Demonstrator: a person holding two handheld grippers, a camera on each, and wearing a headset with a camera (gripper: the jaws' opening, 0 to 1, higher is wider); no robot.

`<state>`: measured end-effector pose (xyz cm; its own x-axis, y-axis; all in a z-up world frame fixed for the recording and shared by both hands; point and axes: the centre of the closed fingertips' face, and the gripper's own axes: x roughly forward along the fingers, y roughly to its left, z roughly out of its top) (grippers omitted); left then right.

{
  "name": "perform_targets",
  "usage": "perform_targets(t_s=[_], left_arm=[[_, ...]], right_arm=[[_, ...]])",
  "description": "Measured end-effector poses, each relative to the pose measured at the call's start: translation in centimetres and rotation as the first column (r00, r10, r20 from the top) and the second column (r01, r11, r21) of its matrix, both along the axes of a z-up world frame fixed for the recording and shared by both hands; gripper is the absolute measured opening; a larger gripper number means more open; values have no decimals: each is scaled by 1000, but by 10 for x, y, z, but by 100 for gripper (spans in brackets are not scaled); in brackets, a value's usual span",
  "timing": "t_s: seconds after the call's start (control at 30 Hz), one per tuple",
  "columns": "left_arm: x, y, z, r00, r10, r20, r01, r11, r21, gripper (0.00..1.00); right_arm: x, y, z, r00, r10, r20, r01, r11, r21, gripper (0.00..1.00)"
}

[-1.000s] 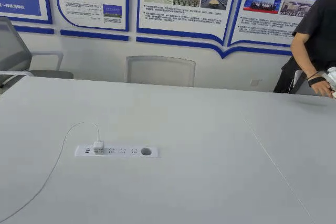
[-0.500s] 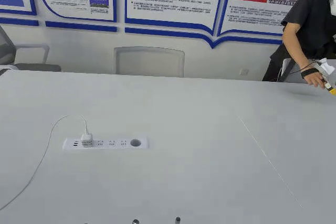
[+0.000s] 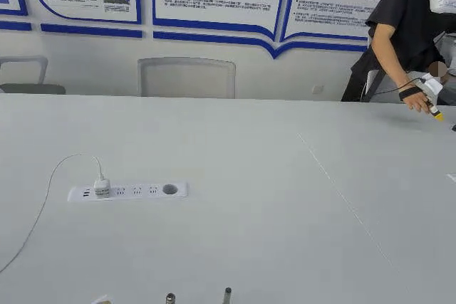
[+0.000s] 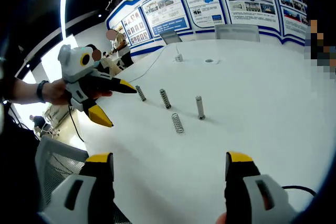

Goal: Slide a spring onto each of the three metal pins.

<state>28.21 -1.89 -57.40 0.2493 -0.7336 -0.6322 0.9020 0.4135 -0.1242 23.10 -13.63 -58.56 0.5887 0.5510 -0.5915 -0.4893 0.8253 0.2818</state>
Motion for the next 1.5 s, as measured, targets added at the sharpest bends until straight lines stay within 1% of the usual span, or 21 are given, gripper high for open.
perform_targets(t_s=[0.1, 0.2, 0.33, 0.43, 0.57, 0.77, 0.83, 0.93, 1.03, 1.1, 1.13, 1.2, 1.27, 1.37, 1.5], left_arm=[[2, -5, 0, 1000, -22, 1, 22, 1000, 5, 73], [2, -11, -3, 998, -69, 6, 68, 997, 24, 74], [4, -15, -4, 995, -99, 16, 98, 994, 39, 73], [6, -19, -6, 993, -115, 17, 114, 993, 43, 73], [6, -27, -10, 987, -159, 23, 157, 985, 65, 73], [8, -38, -20, 979, -205, 19, 203, 975, 88, 72], [9, -42, -23, 976, -219, 16, 217, 972, 92, 72], [7, -47, -29, 972, -236, 5, 234, 967, 99, 72], [6, -53, -35, 965, -261, -1, 259, 959, 115, 71], [7, -58, -38, 961, -275, -6, 274, 954, 119, 71], [7, -60, -42, 958, -286, -8, 285, 950, 131, 71], [9, -64, -46, 954, -299, -10, 297, 945, 139, 70], [10, -69, -51, 951, -309, -24, 309, 941, 140, 69], [13, -75, -59, 945, -325, -31, 326, 933, 155, 68], [14, -77, -68, 941, -333, -53, 338, 926, 171, 66]], right_arm=[[0, 1, 1, 1000, -2, 4, 2, 1000, 6, 89], [0, 1, 1, 1000, -2, 5, 2, 1000, 9, 89], [0, 2, 4, 1000, -13, 10, 13, 1000, 23, 89], [-1, 2, 5, 1000, -18, 12, 18, 999, 28, 89], [-4, 3, 3, 1000, -17, 5, 17, 999, 31, 88], [-8, 3, 2, 1000, -21, -11, 21, 999, 37, 88], [-9, 2, 2, 1000, -21, -11, 21, 999, 33, 88], [-9, 0, 3, 1000, -24, 0, 24, 999, 29, 88], [-11, 0, 2, 1000, -25, -6, 25, 999, 31, 88], [-13, 0, 1, 1000, -23, -12, 24, 999, 29, 87], [-14, 0, 0, 1000, -23, -15, 24, 999, 29, 87], [-15, 0, -1, 1000, -24, -19, 25, 999, 31, 87], [-17, -1, -3, 999, -26, -27, 27, 999, 28, 87], [-18, -1, -3, 999, -30, -28, 31, 999, 31, 86], [-18, -3, -2, 999, -34, -30, 35, 999, 30, 86]])
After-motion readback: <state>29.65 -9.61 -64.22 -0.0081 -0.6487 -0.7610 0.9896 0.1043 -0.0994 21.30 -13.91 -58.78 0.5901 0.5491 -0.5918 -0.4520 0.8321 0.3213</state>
